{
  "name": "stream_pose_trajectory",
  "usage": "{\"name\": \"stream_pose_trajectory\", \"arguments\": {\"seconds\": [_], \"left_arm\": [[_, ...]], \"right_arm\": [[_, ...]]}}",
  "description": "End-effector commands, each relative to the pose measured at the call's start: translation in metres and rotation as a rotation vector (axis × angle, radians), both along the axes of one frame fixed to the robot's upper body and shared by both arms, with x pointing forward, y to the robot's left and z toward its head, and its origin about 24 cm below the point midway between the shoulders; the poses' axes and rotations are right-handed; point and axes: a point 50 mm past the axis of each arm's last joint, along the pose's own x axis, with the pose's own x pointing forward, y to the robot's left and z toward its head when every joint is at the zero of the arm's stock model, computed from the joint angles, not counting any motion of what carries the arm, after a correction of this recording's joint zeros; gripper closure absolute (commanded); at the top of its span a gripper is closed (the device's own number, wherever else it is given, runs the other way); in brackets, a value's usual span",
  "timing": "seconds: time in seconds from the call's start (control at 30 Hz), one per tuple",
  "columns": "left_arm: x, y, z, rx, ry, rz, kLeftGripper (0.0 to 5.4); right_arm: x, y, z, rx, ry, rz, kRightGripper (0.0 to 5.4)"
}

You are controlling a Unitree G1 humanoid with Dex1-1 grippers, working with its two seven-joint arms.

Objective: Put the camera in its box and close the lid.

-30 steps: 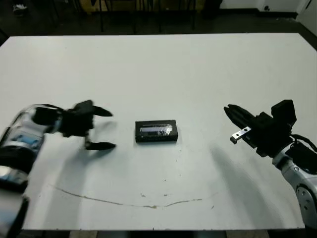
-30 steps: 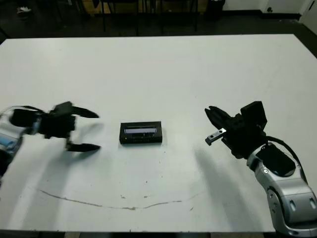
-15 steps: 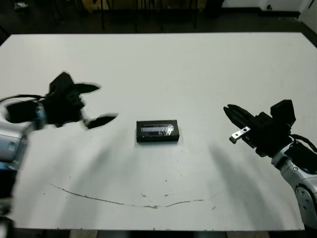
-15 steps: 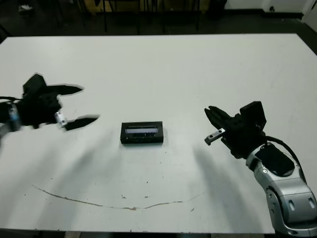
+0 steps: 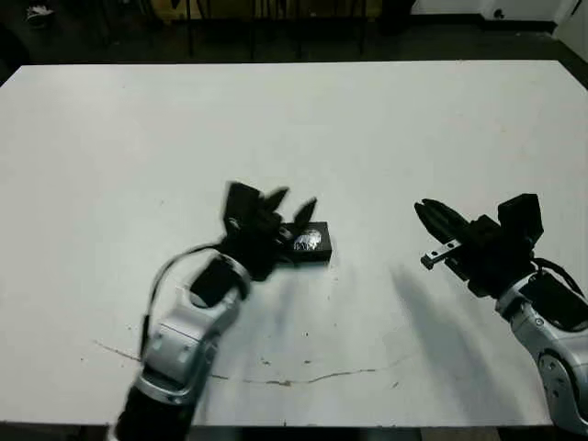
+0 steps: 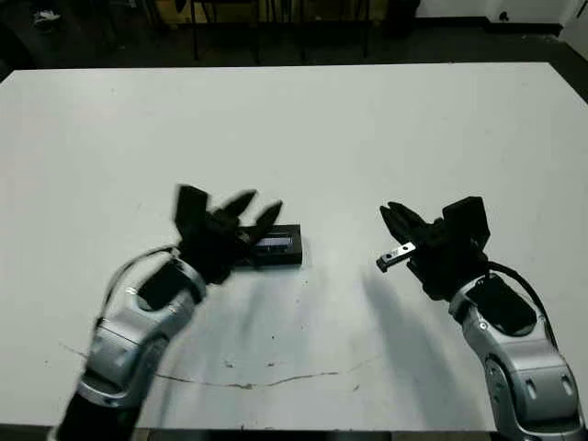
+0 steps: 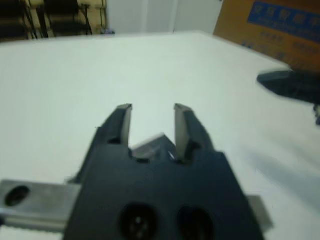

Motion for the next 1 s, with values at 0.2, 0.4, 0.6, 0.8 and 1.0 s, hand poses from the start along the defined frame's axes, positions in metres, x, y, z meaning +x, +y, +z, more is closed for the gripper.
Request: {"name": "stream_pose_trajectory", "arguments": {"seconds": [0.2,0.4,0.6,0.8,1.0], "left_arm": [[-0.008,-0.007,-0.042,0.118,0.164,0.063,5.38],[-0.002,0.003,-0.058,0.203,0.268,0.097,5.38],[0.004,0.015,-0.068,0.218,0.367,0.140,5.38],[0.000,0.021,-0.060,0.176,0.375,0.116,5.38],[-0.011,0.031,-0.027,0.044,0.283,0.093,5.38]], "right_arm": [[-0.002,-0.001,-0.004,0.005,0.029,-0.012,5.40],[-0.003,0.000,-0.003,0.004,0.026,-0.005,5.40],[-0.005,0.000,-0.003,0.002,0.028,-0.001,5.40],[-0.006,0.001,-0.005,0.009,0.022,0.012,5.40],[-0.008,0.002,-0.004,0.006,0.018,0.005,5.40]]}}
